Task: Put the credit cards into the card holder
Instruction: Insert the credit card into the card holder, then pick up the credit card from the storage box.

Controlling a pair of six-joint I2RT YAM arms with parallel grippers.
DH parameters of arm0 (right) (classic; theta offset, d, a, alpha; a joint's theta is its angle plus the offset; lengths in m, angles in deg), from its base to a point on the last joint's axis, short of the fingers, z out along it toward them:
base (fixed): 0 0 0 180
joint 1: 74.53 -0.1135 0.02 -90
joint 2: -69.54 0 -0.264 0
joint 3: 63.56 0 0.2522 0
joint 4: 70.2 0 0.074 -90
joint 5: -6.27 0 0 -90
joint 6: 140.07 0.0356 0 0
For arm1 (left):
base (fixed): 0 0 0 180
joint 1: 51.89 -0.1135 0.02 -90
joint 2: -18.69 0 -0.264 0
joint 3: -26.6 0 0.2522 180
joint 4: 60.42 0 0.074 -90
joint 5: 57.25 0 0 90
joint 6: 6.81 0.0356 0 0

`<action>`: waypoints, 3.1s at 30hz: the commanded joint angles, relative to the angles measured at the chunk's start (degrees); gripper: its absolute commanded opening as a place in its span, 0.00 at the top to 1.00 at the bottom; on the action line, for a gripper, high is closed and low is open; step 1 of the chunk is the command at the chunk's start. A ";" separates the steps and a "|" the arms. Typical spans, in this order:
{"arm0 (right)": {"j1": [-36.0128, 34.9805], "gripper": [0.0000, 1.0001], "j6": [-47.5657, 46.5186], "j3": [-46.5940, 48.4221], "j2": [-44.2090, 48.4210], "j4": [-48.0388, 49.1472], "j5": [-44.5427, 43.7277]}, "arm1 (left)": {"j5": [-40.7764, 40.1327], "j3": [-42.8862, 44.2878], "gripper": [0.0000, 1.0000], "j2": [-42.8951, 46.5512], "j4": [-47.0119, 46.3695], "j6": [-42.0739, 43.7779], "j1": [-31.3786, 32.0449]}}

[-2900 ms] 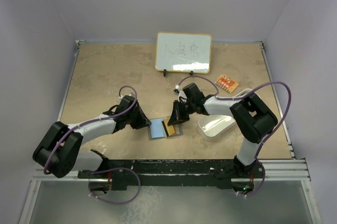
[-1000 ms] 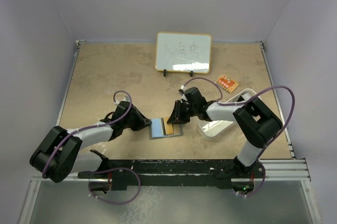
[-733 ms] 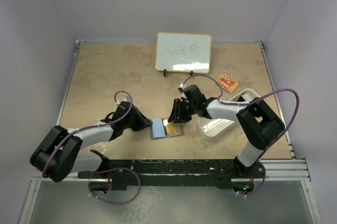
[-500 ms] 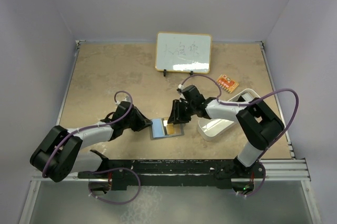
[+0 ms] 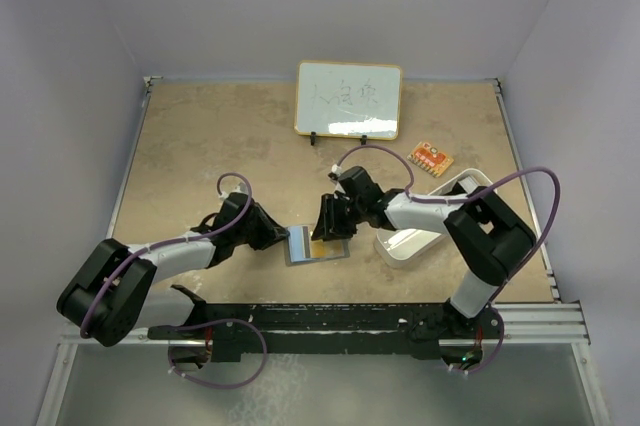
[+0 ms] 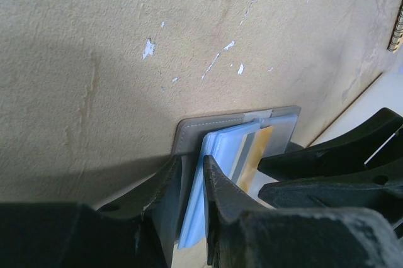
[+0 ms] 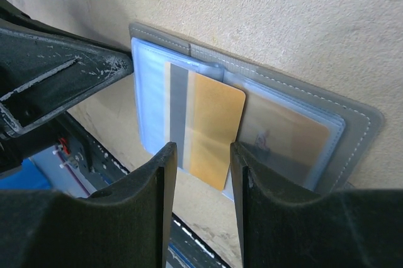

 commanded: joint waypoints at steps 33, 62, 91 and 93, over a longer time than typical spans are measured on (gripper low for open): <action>-2.37 0.61 -8.52 8.53 2.29 -8.16 -1.15 | -4.88 3.99 0.63 5.07 16.15 4.79 0.90; 16.69 0.53 -34.47 23.03 14.29 -46.12 -47.59 | -1.01 16.48 0.37 17.06 30.61 19.43 0.90; 36.35 0.55 -70.62 1.19 14.65 -13.73 -47.50 | -1.73 4.49 0.37 10.06 19.62 12.88 2.19; 36.62 0.55 -71.95 1.86 13.18 -13.74 -48.48 | -3.20 3.87 0.37 9.51 18.85 12.84 2.21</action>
